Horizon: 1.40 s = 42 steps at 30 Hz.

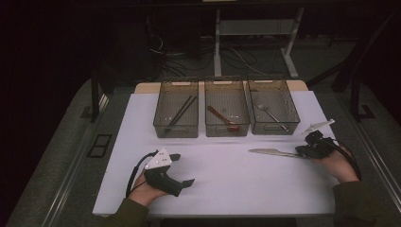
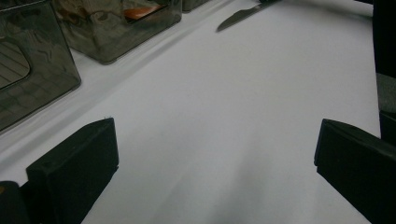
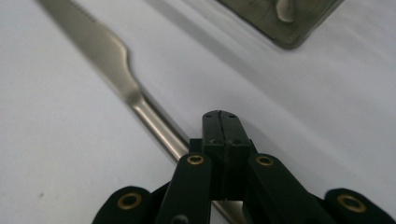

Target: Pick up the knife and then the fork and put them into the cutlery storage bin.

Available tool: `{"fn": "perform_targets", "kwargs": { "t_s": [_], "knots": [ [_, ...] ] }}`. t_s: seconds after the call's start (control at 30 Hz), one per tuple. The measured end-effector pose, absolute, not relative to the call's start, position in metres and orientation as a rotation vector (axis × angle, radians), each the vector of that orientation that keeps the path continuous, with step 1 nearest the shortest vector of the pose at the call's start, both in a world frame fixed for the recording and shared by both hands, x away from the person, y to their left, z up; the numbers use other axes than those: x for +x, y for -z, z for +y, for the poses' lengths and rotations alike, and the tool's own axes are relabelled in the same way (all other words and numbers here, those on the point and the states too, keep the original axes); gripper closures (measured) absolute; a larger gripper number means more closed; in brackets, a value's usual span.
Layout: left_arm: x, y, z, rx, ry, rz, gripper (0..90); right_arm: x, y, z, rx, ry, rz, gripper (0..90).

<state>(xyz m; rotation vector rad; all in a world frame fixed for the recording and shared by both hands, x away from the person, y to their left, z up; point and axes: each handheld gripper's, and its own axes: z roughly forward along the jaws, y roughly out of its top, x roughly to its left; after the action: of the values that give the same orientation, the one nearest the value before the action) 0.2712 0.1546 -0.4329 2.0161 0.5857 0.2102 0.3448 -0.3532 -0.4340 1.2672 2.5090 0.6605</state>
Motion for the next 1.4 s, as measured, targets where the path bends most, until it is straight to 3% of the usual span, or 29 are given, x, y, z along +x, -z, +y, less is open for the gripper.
{"fn": "perform_targets", "kwargs": {
  "t_s": [0.67, 0.93, 1.4],
  "knots": [
    [0.271, 0.432, 0.155, 2.016, -0.212, 0.582, 0.0, 0.331, 0.428, -0.355, 1.212, -0.655, 2.596, 89.9],
    [0.271, 0.433, 0.154, 2.018, -0.212, 0.582, 0.0, 0.326, 0.403, -0.356, 1.176, -0.705, 2.609, 63.8],
    [0.271, 0.433, 0.154, 2.022, -0.211, 0.587, 0.0, 0.355, 0.407, -0.314, 1.044, -0.463, 2.829, 65.5]
  ]
}}
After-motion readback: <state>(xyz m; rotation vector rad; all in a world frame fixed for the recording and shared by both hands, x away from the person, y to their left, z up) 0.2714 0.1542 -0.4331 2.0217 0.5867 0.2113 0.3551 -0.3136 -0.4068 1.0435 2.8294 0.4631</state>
